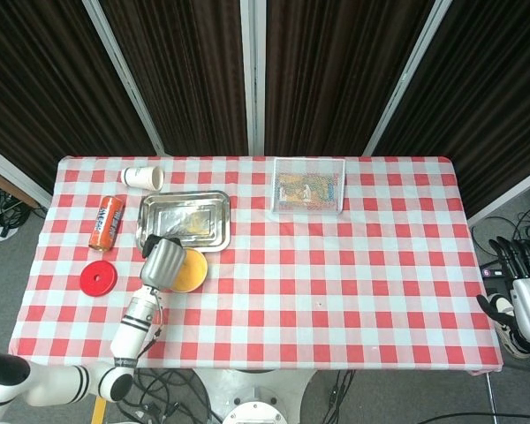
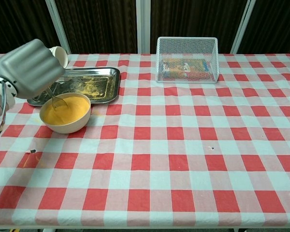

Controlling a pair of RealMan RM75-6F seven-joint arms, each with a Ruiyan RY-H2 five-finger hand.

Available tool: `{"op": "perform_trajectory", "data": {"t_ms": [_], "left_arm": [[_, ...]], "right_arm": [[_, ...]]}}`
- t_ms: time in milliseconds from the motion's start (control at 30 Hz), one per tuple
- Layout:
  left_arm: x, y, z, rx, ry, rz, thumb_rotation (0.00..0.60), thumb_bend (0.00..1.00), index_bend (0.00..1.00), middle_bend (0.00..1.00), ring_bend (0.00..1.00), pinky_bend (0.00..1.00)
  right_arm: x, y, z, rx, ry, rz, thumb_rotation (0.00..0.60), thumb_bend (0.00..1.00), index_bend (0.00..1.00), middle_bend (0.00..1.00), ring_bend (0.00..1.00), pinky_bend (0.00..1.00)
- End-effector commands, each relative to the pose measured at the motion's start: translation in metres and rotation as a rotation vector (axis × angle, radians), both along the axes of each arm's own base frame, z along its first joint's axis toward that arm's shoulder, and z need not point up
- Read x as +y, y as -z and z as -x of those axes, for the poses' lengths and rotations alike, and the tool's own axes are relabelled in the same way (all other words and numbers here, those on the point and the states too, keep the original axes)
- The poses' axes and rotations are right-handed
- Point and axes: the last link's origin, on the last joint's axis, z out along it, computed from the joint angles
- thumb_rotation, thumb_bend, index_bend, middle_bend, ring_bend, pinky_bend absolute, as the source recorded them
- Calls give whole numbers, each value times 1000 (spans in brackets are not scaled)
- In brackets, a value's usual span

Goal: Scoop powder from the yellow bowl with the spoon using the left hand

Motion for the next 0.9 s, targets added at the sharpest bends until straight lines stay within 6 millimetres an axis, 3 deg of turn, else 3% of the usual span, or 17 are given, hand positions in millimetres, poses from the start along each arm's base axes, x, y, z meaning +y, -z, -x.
{"op": "perform_trajectory", "data": {"t_ms": [33,167,367,900], "left_arm": [[-5,8,2,20,2,19,600,429,660,975,944,931],[-8,12,3,1,-18,40,600,429,661,975,944,931],[-6,8,0,-165,-122,104,600,429,662,976,945,930],[20,-45,10,-553,-370,177,600,428,663,976,944,930]], "right_arm": [[0,0,0,-1,-1,1,600,173,0,65,0,0],[1,0,1,-1,1,2,600,174,0,65,0,0],[2,0,1,-3,-1,3,600,173,0,65,0,0],[4,-1,-2,1,-8,7,600,174,0,65,0,0]]}}
